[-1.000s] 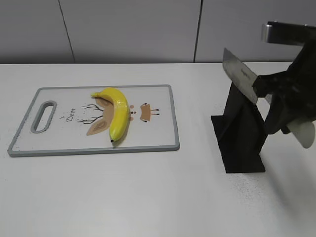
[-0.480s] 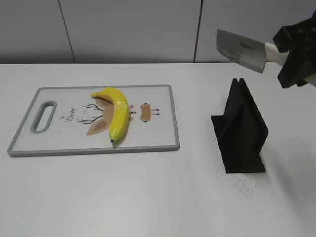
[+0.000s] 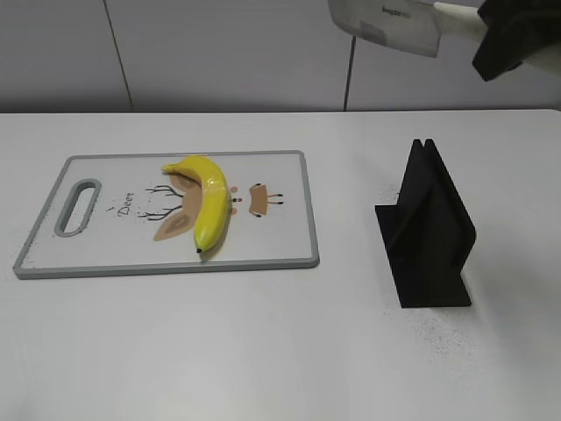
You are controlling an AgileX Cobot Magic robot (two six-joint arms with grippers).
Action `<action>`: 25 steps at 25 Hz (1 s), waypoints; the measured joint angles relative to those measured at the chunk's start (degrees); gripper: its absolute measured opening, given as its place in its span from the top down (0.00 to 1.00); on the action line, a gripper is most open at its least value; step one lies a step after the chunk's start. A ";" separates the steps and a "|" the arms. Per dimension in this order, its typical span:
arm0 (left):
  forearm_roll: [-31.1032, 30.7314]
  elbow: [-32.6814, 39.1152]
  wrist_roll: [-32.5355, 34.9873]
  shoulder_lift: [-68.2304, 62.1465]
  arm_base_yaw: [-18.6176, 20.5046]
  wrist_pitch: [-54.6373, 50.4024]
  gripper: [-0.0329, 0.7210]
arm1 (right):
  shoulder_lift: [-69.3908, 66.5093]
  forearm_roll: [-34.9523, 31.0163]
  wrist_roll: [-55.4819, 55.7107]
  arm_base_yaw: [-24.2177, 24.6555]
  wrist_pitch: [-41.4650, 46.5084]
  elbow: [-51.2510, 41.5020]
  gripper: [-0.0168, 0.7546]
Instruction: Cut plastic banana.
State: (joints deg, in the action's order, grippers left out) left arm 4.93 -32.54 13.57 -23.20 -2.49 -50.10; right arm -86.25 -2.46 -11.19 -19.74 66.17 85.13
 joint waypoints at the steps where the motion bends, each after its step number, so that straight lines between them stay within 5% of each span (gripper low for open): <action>1: 0.05 -0.84 0.88 -2.48 0.00 1.43 0.26 | -1.18 0.00 -1.40 0.00 0.00 1.57 0.77; 13: 6.02 -22.98 22.09 -37.22 0.00 6.79 0.26 | -17.19 -3.65 -24.35 0.00 0.71 17.87 0.77; 25: 14.16 -48.37 59.41 -64.07 -0.77 -6.07 0.26 | -29.21 -15.04 -51.17 -0.45 1.94 26.50 0.77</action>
State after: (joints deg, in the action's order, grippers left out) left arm 19.09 -80.91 72.98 -87.28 -3.26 -56.17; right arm -115.46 -17.50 -62.36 -20.20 68.11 111.63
